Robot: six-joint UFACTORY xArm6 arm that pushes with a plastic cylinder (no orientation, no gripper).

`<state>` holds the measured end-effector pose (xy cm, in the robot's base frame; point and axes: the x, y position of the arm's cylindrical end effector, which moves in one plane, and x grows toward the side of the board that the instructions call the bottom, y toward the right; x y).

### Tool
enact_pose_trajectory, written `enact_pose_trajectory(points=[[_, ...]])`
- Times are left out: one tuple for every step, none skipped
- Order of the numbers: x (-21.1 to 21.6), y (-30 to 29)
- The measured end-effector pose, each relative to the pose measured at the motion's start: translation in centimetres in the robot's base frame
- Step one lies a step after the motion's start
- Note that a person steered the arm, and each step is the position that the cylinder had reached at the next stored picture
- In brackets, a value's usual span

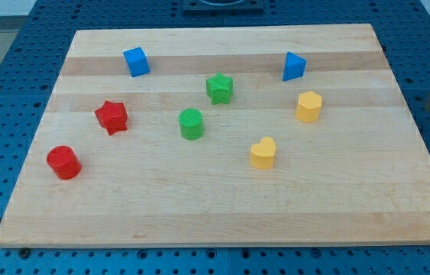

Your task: Push the yellow heart to the top right of the green circle

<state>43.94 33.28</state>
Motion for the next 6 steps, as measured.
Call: enact_pose_trajectory(points=[[5.3, -0.7], [9.0, -5.4], [9.2, -12.6], [9.1, -21.4], [5.9, -29.7], [-0.1, -35.4]])
